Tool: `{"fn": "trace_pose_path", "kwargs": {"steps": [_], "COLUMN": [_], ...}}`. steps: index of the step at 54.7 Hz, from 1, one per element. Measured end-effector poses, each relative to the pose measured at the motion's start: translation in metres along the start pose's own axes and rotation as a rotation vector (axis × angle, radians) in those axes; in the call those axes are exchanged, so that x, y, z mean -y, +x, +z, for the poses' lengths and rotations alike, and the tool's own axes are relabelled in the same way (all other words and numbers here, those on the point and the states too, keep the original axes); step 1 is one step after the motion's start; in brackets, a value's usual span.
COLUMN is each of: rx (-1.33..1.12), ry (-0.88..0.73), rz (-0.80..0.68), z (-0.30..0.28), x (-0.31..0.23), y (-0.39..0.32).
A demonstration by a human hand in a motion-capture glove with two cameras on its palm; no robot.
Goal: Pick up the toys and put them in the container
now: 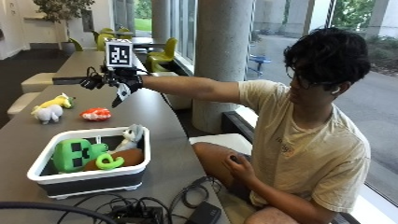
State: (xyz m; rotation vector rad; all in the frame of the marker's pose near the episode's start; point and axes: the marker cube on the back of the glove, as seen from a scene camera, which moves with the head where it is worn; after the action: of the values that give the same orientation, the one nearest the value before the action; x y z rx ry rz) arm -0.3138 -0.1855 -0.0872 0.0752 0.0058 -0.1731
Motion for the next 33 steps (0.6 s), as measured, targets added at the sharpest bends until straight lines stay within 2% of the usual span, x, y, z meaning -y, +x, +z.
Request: {"fn": "trace_pose_path", "kwargs": {"steps": [8, 13, 18, 23, 33], "rx": [-0.109, -0.082, -0.014, -0.074, -0.02], "ry": [0.026, 0.034, 0.042, 0.037, 0.048], "rz": [0.017, 0.005, 0.072, 0.012, 0.032], "z": [-0.009, -0.009, -0.007, -0.01, -0.012], "x": [-0.008, -0.013, -0.019, -0.021, -0.025], "y": [0.018, 0.022, 0.022, 0.034, 0.036]}}
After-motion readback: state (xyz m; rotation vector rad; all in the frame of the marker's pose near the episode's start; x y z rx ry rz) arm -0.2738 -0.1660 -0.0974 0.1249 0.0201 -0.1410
